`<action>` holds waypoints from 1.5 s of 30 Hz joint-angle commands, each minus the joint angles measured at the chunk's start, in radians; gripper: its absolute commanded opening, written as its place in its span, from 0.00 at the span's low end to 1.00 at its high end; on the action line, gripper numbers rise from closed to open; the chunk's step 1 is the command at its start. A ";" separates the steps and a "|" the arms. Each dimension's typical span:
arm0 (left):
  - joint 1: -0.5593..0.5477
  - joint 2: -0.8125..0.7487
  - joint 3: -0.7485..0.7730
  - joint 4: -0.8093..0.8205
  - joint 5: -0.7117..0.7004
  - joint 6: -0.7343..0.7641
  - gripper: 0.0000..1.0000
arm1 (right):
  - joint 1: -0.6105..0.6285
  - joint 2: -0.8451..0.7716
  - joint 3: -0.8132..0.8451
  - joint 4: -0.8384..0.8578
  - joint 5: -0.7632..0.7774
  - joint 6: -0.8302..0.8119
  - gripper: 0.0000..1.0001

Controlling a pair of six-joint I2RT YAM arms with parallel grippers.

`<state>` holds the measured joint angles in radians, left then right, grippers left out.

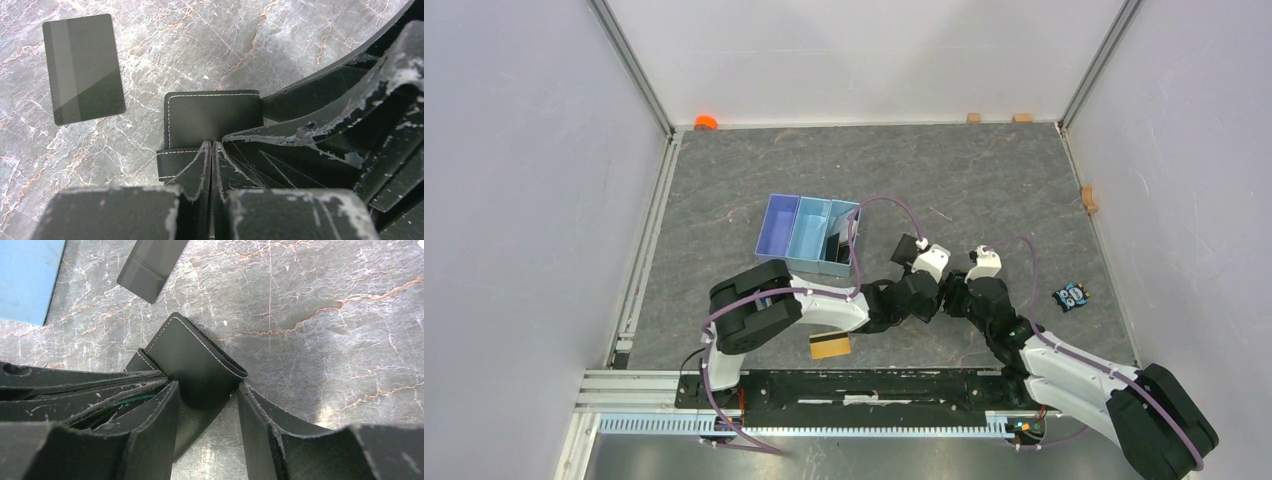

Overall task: Put the credit cards into the card holder
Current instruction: Close the card holder at the center of the board.

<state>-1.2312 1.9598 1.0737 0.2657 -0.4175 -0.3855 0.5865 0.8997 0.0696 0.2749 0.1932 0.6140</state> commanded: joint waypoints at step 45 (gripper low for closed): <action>-0.045 0.069 -0.496 0.296 0.032 -0.418 0.02 | -0.004 -0.042 -0.027 -0.213 0.065 -0.010 0.51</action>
<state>-1.2514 1.9224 0.6594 0.9020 -0.4076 -0.7628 0.5869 0.8536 0.0700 0.2127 0.2218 0.6163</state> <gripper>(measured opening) 0.029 0.508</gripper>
